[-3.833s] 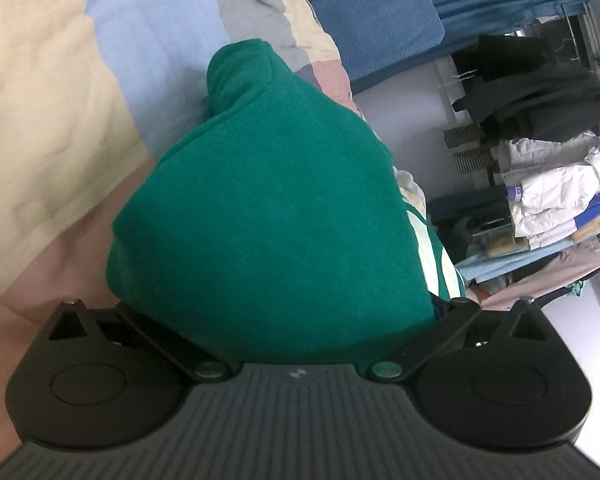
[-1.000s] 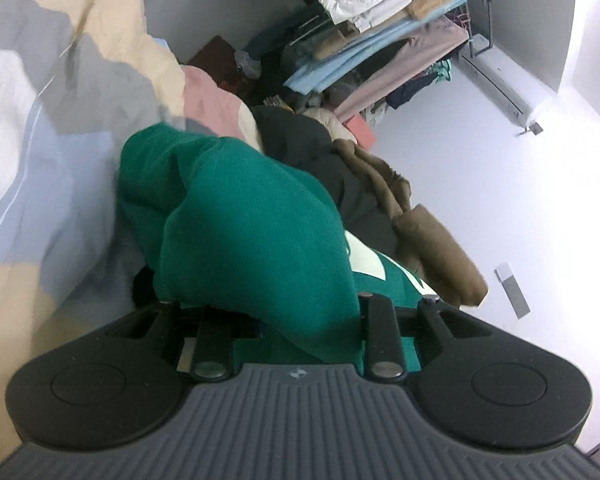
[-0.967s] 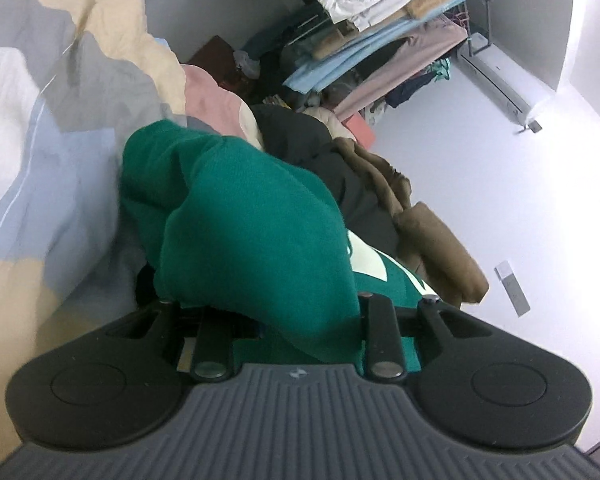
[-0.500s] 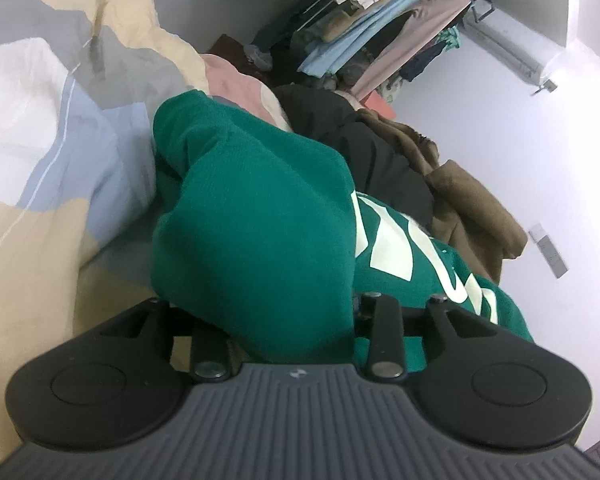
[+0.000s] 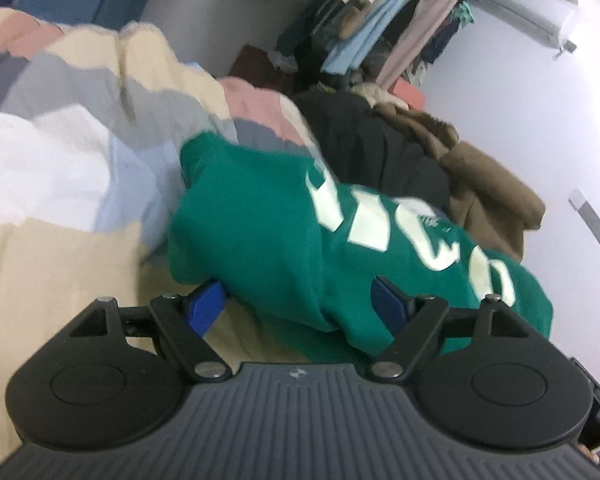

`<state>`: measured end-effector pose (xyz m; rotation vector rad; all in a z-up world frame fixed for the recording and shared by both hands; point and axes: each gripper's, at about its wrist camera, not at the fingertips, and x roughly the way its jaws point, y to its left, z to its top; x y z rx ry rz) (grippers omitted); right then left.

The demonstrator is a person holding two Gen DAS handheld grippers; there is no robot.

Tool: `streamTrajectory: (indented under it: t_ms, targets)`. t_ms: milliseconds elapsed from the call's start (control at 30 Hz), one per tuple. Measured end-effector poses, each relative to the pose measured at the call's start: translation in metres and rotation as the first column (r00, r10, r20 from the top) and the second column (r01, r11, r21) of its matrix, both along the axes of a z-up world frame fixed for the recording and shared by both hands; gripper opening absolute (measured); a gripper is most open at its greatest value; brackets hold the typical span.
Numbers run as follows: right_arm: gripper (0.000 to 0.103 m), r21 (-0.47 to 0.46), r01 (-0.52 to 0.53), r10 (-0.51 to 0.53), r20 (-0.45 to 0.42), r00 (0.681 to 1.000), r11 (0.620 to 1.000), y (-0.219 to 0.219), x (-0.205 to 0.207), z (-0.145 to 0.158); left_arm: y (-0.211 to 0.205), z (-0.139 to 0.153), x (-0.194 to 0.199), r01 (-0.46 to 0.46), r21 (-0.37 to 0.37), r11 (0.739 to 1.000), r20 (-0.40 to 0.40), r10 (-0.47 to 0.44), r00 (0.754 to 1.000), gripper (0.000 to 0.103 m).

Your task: Fold large clothes

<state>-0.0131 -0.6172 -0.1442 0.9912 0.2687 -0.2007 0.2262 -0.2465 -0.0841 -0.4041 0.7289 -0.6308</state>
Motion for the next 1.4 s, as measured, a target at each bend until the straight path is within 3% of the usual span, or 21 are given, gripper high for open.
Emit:
streamTrajectory:
  t_ms: [200,400,567,733,833,933,1133,1400]
  targets:
    - [0.068,-0.094,0.014,-0.007,0.066,0.998,0.995,0.004,-0.039,0.045,0.022,0.059,-0.038,-0.013,0.002,1.000,0.096,0.013,0.995,0.083]
    - [0.068,-0.214,-0.006,0.035,0.130,0.991,0.977,0.020,-0.058,0.112,0.035,0.119,-0.088,-0.012,0.035,0.999,0.196,0.005,0.981,0.083]
    - [0.068,-0.350,-0.033,0.090,0.147,0.985,0.936,0.054,-0.079,0.160,0.042,0.161,-0.138,-0.012,0.100,0.995,0.294,-0.018,0.956,0.083]
    - [0.068,-0.442,-0.055,0.135,0.152,0.979,0.895,0.090,-0.102,0.188,0.052,0.187,-0.188,-0.023,0.131,0.991,0.364,-0.027,0.931,0.083]
    - [0.068,-0.491,-0.069,0.160,0.146,0.976,0.869,0.112,-0.115,0.194,0.054,0.192,-0.222,-0.036,0.177,0.984,0.451,-0.048,0.891,0.084]
    - [0.068,-0.556,-0.073,0.169,0.123,0.978,0.828,0.137,-0.126,0.192,0.054,0.186,-0.251,-0.030,0.203,0.979,0.486,-0.074,0.871,0.084]
    - [0.068,-0.614,-0.101,0.176,0.063,0.982,0.783,0.174,-0.139,0.176,0.063,0.163,-0.282,-0.028,0.205,0.978,0.478,-0.075,0.875,0.084]
    - [0.068,-0.660,-0.135,0.152,-0.031,0.988,0.739,0.201,-0.140,0.155,0.072,0.138,-0.284,-0.036,0.211,0.977,0.445,-0.063,0.893,0.084]
